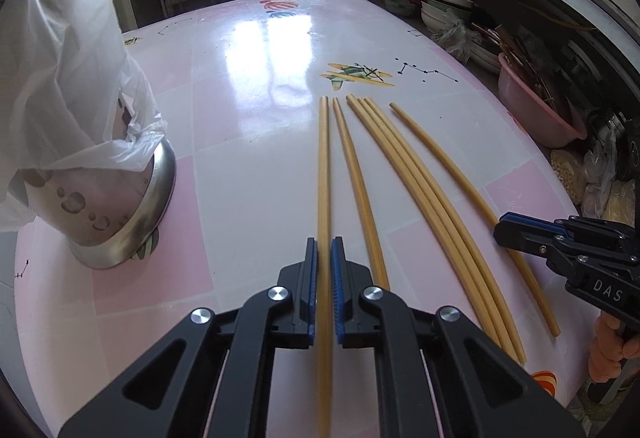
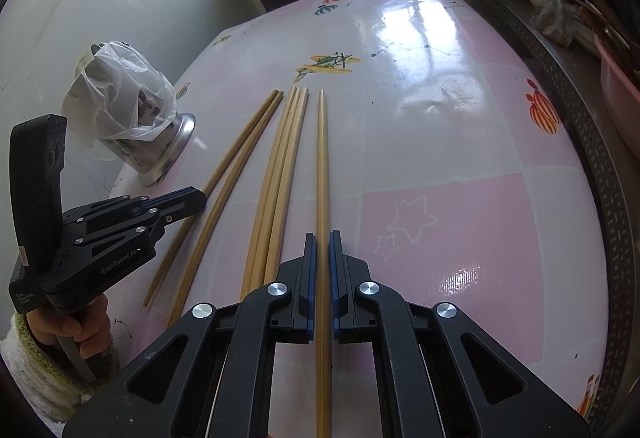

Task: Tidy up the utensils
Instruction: 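Close left tool on a single wooden chopstick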

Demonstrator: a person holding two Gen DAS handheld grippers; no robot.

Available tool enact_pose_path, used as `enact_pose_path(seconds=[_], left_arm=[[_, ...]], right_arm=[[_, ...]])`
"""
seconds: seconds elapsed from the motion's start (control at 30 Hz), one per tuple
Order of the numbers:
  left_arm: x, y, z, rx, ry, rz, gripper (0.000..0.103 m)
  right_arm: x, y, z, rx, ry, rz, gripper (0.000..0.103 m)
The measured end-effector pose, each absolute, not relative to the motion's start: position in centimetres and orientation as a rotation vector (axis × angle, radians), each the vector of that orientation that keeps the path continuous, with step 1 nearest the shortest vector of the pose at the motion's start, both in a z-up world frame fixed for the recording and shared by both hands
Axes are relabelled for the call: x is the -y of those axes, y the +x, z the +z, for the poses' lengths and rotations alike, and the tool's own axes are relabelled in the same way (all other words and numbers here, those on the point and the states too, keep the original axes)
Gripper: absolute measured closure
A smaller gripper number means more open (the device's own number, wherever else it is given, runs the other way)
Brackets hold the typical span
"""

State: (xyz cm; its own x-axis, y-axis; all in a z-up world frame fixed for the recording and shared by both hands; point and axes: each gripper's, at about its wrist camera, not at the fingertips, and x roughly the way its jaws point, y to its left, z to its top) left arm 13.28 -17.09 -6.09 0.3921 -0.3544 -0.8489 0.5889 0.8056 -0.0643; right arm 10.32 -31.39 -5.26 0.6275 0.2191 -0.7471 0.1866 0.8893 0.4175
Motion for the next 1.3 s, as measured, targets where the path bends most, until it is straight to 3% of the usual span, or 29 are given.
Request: enact_pose_path(seconds=[0.63, 0.83, 1.3], left_arm=[[7.7, 8.8, -5.5, -1.125, 0.197, -0.534, 0.097], [8.7, 10.1, -4.2, -1.080, 0.190, -0.567, 0.083], [13.5, 15.3, -5.5, -1.078, 0.317, -0.548, 0.083]], right_arm=[[29.3, 6.7, -5.0, -1.021, 0.447, 0.026, 0.099], [29.2, 7.0, -5.0, -1.023, 0.444, 0.027, 0.099], [29.5, 6.7, -5.2, -1.008, 0.465, 0.041, 0.099]])
